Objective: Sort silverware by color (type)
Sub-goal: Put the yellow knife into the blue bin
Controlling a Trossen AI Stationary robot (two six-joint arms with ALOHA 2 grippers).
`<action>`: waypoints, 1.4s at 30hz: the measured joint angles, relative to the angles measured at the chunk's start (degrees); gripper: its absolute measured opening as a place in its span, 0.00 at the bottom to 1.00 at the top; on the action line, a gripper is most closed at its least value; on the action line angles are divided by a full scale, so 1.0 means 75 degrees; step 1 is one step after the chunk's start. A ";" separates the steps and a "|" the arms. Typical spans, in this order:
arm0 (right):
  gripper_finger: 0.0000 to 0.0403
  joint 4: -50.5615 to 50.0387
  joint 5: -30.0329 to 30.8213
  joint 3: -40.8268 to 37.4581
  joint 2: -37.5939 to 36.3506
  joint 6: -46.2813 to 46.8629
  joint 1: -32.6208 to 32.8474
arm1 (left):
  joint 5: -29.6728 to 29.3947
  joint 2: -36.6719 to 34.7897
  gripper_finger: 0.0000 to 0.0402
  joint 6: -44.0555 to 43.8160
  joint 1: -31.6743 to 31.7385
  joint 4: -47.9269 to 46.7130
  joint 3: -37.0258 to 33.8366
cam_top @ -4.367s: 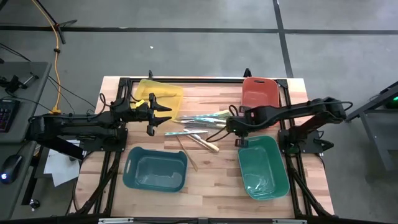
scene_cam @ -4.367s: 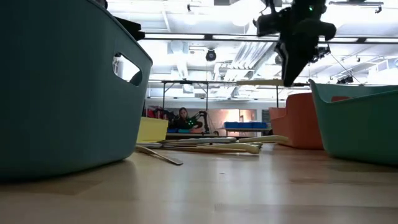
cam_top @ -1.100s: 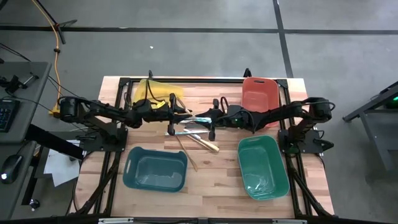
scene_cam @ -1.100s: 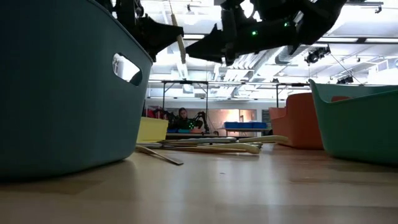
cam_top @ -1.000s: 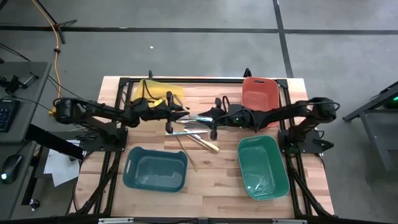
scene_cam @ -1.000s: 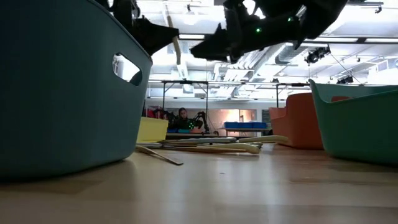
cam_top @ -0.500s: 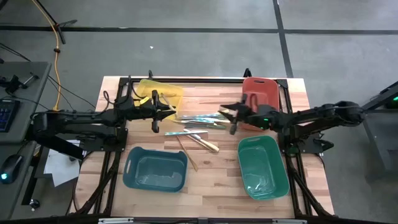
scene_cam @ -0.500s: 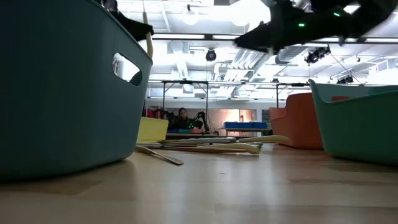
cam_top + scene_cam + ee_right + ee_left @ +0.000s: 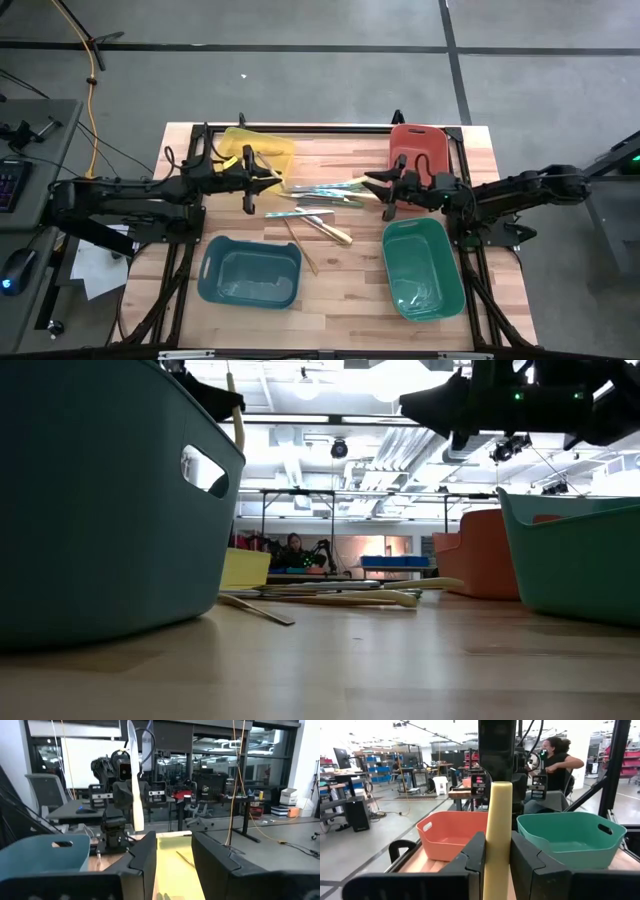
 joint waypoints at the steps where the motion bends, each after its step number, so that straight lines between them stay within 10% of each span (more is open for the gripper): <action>1: 0.27 -0.0040 0.0003 0.0008 0.0002 -0.0019 -0.0003 | 0.0000 0.0037 0.10 0.0000 0.0000 -0.0044 0.0000; 18: 0.27 -0.0288 -0.0003 0.0061 0.0002 0.0217 -0.0163 | -0.0006 0.0169 0.10 -0.0345 -0.0458 -0.0621 0.0316; 29: 0.27 -0.0306 -0.0003 0.0061 0.0002 0.0303 -0.0162 | -0.2646 0.0549 0.10 -0.0114 -0.3749 -0.8509 0.3713; 42: 0.27 -0.0340 -0.0003 0.0058 0.0002 0.0549 -0.0160 | -0.3754 0.3077 0.10 -0.2503 -0.7144 -1.2171 0.5123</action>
